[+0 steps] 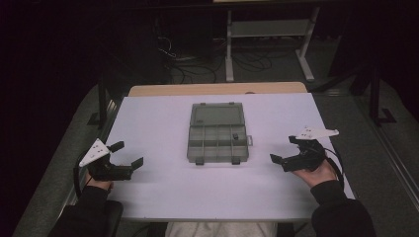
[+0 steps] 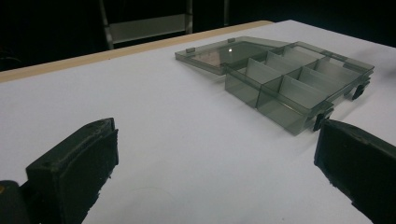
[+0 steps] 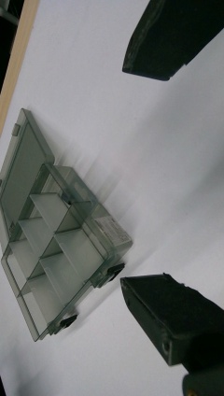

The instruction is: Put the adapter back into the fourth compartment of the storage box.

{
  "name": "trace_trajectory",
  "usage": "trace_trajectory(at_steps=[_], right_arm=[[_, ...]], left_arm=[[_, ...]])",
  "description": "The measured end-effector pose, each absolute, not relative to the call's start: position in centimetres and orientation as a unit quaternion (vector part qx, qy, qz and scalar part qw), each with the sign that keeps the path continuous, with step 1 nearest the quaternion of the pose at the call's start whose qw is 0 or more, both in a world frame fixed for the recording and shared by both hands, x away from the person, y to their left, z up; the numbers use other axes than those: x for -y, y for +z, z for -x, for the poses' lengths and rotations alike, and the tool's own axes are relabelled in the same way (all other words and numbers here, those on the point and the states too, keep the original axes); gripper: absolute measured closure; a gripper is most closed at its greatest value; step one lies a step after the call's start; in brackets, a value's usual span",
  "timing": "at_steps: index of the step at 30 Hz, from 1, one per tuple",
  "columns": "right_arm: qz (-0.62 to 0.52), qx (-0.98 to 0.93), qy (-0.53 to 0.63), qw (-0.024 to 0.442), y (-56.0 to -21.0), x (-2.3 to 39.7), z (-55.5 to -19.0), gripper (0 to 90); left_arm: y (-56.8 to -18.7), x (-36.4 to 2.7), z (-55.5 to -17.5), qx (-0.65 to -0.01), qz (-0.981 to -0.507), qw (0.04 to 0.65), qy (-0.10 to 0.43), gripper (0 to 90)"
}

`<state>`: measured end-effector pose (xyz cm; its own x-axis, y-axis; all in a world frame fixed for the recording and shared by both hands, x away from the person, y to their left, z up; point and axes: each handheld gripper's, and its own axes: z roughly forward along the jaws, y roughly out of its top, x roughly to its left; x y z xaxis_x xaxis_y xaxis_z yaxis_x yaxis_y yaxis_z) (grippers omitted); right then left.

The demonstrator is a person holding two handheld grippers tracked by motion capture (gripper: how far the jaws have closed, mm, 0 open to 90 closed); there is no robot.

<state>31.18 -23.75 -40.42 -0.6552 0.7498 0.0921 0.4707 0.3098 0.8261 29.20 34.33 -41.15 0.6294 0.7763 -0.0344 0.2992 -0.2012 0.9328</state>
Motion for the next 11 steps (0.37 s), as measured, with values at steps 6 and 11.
trace_trajectory(at_steps=[6,11], right_arm=[[-0.394,-0.785,0.452,0.158,-41.0,24.6,-30.2,0.3],[-0.4,-0.776,0.461,0.159,-41.1,25.1,-29.8,0.2]], left_arm=[[-41.1,-34.3,-29.2,-0.363,-0.739,0.518,0.231,0.0],[-41.1,-34.3,-29.2,-0.362,-0.74,0.518,0.231,0.0]])
